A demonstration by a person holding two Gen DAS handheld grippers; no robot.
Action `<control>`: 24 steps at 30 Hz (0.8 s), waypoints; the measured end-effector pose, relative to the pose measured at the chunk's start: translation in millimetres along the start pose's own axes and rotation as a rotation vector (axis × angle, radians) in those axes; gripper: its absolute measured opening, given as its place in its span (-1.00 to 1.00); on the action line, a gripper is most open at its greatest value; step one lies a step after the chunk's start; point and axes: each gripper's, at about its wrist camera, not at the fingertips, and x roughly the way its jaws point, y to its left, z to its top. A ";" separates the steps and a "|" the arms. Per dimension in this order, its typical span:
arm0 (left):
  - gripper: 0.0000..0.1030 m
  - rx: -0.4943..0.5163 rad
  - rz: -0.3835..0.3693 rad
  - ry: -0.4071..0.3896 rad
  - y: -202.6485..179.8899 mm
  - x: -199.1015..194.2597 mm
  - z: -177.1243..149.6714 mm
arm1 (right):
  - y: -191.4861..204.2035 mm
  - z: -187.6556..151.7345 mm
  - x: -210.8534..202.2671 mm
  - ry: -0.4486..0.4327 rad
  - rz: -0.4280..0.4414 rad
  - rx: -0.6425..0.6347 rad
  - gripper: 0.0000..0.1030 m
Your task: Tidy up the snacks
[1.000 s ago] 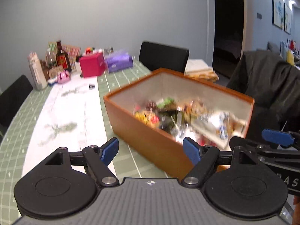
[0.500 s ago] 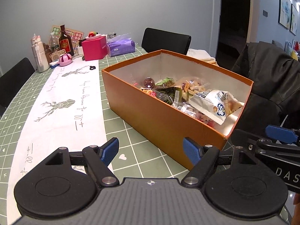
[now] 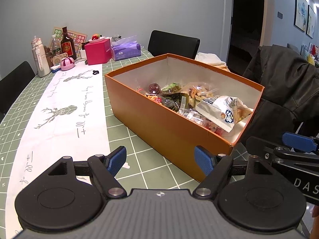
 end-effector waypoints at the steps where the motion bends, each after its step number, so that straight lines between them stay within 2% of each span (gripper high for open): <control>1: 0.77 0.000 0.000 0.000 -0.4 -0.2 0.3 | -0.2 0.0 -0.4 0.000 0.001 0.002 0.43; 24: 0.77 0.000 0.001 -0.004 -1.4 -4.8 0.1 | 0.9 0.3 -4.7 -0.004 -0.003 0.001 0.43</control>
